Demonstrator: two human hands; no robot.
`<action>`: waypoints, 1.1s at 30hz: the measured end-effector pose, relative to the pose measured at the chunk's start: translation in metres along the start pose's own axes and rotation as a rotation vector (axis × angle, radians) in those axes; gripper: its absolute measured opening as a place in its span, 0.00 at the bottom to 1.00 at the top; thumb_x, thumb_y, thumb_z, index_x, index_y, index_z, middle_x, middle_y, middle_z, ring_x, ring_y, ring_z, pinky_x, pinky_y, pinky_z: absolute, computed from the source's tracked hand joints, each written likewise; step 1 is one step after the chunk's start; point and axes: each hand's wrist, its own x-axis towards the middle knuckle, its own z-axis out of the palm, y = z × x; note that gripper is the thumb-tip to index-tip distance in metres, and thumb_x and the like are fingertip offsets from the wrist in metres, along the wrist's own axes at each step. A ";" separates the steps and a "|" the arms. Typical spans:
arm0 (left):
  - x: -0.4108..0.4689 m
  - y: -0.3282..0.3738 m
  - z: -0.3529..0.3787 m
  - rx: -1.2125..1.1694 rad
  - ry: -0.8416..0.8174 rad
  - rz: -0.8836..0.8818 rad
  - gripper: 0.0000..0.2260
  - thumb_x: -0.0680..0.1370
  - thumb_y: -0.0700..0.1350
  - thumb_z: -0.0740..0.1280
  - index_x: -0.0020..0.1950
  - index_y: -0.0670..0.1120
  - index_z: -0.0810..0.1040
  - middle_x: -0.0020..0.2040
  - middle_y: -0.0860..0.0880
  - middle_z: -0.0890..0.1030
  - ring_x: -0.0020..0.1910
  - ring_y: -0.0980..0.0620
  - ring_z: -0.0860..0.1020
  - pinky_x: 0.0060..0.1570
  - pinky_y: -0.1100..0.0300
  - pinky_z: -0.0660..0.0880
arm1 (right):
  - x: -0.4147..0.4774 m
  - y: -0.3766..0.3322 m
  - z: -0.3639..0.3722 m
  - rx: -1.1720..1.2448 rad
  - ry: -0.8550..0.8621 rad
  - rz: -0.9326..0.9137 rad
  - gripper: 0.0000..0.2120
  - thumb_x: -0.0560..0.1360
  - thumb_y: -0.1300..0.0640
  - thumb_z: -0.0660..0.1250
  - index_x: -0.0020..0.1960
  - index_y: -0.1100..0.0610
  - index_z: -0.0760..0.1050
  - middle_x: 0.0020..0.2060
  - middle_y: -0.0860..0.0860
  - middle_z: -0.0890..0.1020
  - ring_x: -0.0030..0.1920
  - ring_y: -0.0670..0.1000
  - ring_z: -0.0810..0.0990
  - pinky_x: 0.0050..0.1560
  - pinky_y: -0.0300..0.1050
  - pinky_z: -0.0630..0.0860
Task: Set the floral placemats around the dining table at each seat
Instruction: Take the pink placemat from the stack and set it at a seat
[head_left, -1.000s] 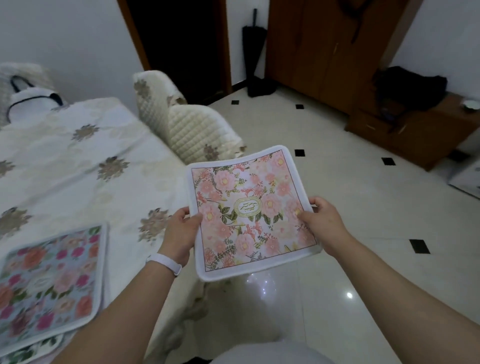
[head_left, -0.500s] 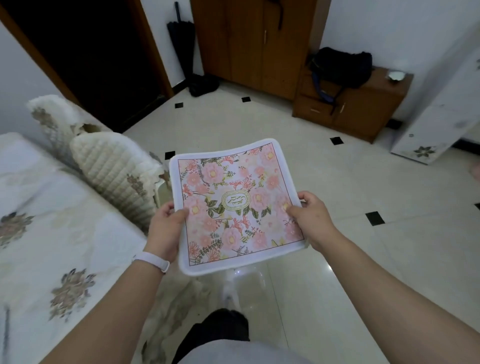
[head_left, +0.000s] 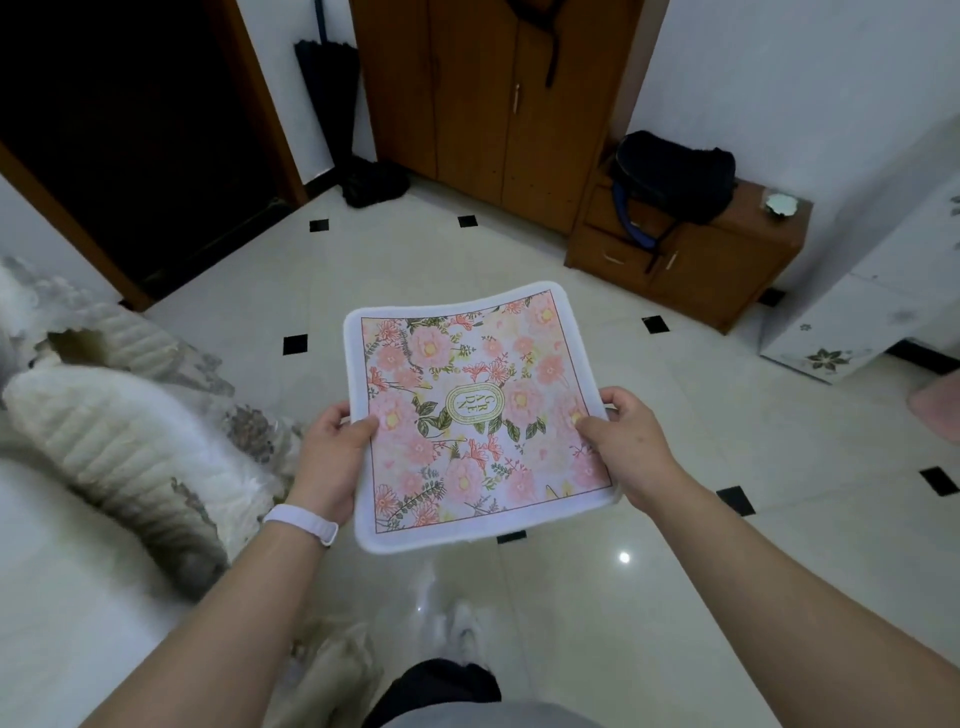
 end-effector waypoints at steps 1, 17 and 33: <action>0.015 0.009 0.003 -0.007 -0.005 0.001 0.07 0.79 0.38 0.65 0.56 0.44 0.76 0.46 0.41 0.85 0.38 0.43 0.84 0.36 0.49 0.81 | 0.012 -0.011 0.004 -0.008 0.011 -0.012 0.06 0.75 0.63 0.67 0.50 0.54 0.77 0.42 0.51 0.85 0.32 0.49 0.82 0.34 0.44 0.78; 0.154 0.089 0.006 -0.072 0.179 0.038 0.06 0.79 0.39 0.65 0.56 0.43 0.76 0.48 0.39 0.84 0.43 0.37 0.83 0.44 0.42 0.80 | 0.181 -0.107 0.086 -0.065 -0.126 -0.114 0.07 0.76 0.62 0.67 0.49 0.51 0.76 0.43 0.47 0.84 0.36 0.50 0.84 0.36 0.44 0.80; 0.268 0.176 0.041 -0.332 0.516 0.003 0.07 0.79 0.38 0.64 0.56 0.43 0.76 0.52 0.35 0.83 0.50 0.33 0.81 0.50 0.31 0.76 | 0.393 -0.246 0.182 -0.233 -0.520 -0.295 0.04 0.77 0.60 0.68 0.50 0.54 0.76 0.41 0.47 0.83 0.35 0.49 0.80 0.31 0.41 0.71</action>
